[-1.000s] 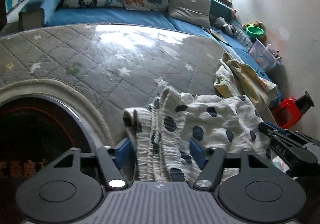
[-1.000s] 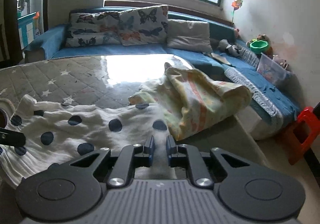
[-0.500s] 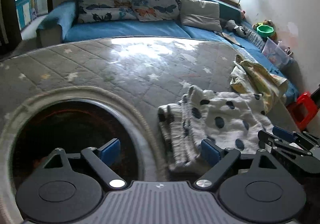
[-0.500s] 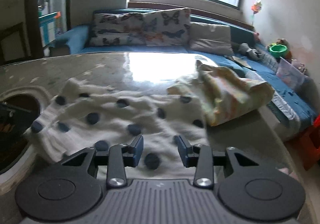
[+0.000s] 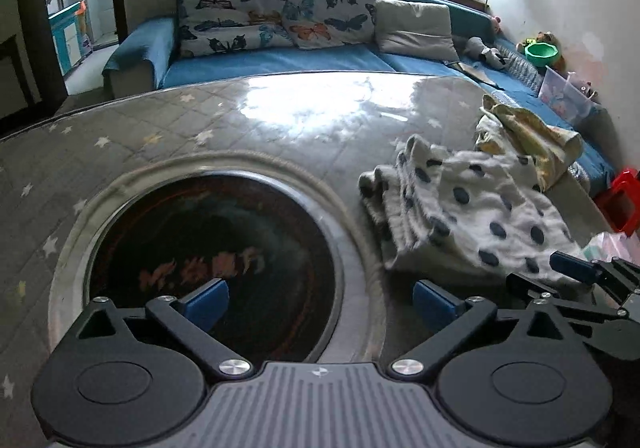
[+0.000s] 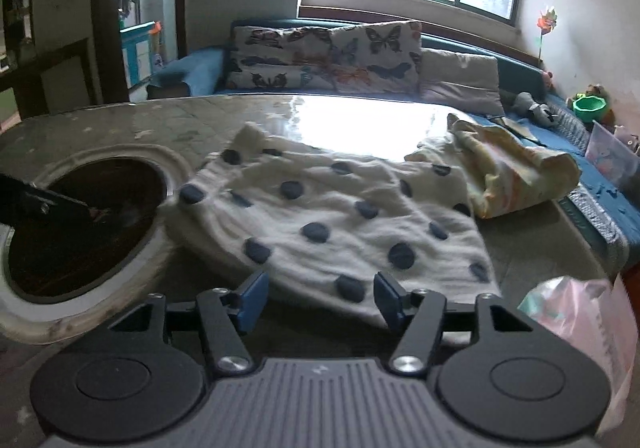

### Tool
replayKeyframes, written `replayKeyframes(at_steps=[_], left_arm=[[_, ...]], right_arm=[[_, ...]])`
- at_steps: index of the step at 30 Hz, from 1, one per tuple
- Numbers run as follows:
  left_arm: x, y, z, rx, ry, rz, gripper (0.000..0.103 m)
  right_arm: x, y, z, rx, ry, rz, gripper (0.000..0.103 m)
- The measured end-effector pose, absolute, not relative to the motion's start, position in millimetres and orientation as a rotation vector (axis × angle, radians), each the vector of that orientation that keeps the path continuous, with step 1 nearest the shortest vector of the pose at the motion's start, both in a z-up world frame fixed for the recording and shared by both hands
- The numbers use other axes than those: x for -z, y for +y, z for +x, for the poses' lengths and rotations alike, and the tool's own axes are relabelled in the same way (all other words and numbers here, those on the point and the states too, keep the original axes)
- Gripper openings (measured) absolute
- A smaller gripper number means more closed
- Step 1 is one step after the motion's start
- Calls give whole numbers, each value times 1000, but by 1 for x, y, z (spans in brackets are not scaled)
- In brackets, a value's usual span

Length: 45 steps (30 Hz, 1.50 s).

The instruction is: Fold clothes

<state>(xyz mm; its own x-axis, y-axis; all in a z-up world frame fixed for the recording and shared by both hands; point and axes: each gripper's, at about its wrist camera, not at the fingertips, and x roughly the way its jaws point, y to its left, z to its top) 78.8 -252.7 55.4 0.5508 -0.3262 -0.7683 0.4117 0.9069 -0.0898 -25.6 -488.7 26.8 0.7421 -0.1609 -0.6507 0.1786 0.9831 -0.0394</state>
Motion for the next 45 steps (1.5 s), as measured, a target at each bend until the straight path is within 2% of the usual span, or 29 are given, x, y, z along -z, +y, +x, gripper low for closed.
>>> replayKeyframes(at_steps=[4, 25, 33, 36, 45], left_arm=[[-54, -235, 67, 412, 882, 107, 103], [-44, -126, 31, 217, 856, 79, 103], [-36, -80, 34, 109, 836, 69, 103], [-31, -65, 40, 62, 821, 64, 103], [-14, -32, 61, -53, 786, 52, 103]], right_arm=[[-26, -469, -35, 145, 706, 29, 67], [-16, -366, -26, -119, 686, -51, 76], [-3, -338, -8, -192, 684, -69, 76], [1, -333, -1, -202, 671, -74, 81], [14, -325, 20, -231, 658, -86, 81]])
